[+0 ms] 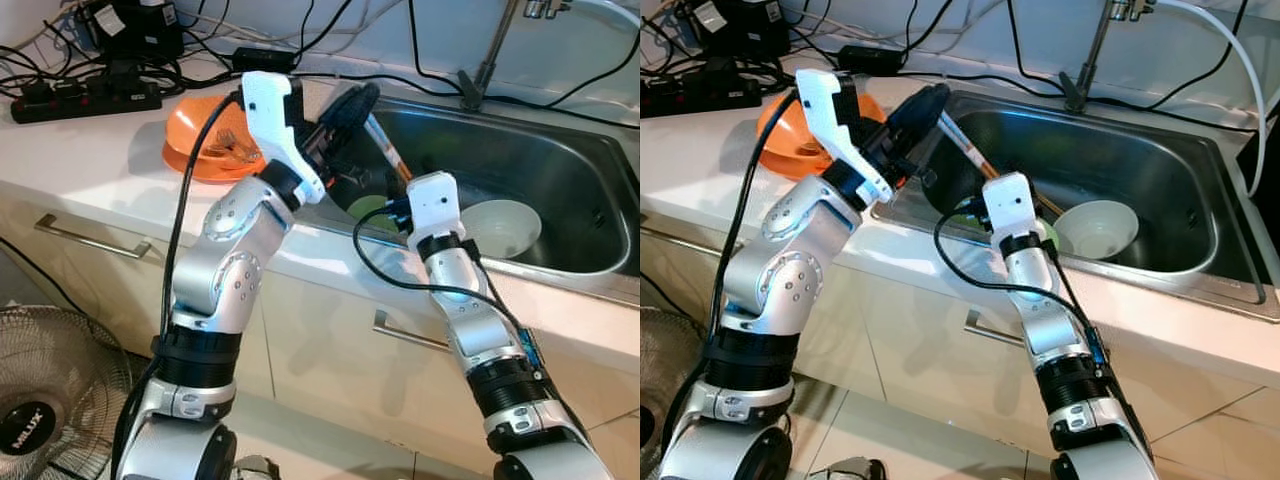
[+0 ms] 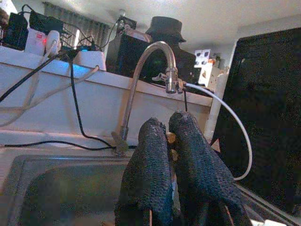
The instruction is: Kitchen organization
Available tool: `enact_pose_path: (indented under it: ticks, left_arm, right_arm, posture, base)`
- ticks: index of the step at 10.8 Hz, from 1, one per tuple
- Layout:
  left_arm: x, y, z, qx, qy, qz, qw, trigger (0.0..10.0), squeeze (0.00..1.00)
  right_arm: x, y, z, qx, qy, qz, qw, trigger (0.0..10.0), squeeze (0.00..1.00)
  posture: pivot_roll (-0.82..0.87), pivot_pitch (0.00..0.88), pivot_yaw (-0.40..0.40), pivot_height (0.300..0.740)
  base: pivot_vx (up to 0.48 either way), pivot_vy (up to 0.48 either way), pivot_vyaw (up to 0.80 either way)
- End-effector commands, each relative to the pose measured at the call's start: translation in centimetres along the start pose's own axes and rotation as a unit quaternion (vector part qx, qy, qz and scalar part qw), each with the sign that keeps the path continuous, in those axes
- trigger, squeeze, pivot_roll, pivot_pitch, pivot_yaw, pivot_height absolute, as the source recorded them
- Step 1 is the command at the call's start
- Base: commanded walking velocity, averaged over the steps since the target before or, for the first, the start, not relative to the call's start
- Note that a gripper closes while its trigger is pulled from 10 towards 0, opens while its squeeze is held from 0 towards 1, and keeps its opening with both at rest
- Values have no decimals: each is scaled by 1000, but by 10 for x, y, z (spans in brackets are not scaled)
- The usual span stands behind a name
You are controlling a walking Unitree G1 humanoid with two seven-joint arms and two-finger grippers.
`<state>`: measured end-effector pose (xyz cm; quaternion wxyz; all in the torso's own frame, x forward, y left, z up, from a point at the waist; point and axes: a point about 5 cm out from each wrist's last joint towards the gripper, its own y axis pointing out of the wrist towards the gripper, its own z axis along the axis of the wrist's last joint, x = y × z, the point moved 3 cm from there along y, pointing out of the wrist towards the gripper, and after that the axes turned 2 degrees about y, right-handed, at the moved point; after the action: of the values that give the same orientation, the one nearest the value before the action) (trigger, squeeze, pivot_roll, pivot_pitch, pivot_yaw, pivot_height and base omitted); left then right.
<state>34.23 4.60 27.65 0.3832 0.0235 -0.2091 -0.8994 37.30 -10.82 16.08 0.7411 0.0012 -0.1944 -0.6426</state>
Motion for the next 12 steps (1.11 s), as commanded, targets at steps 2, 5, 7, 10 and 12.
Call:
enact_pose_path:
  ticks: [2, 5, 7, 10, 12]
  left_arm:
    - [7, 1, 3, 1, 9, -15, 1000, 10000, 0]
    - [9, 1, 2, 1, 8, -18, 1000, 10000, 0]
    - [9, 1, 2, 1, 7, -14, 1000, 10000, 0]
    - [7, 1, 2, 1, 11, -7, 1000, 10000, 1000]
    - [4, 2, 6, 12, 3, 0, 1000, 10000, 1000]
  right_arm:
    - [1, 2, 2, 5, 0, -4, 1000, 0, 0]
    - [0, 1, 1, 5, 0, -1, 1000, 0, 0]
    - [0, 1, 1, 5, 1, -1, 1000, 0, 0]
    - [1, 2, 1, 6, 2, -3, 1000, 0, 0]
    - [2, 2, -1, 2, 3, -7, 1000, 0, 0]
  posture:
    - [72, 9, -15, 740]
    - [71, 2, -16, 740]
    - [72, 0, -17, 740]
    - [74, 2, -16, 740]
    - [78, 6, -20, 740]
  base:
    - [0, 0, 0]
    - [0, 0, 0]
    - [0, 0, 0]
    - [0, 0, 0]
    - [0, 0, 0]
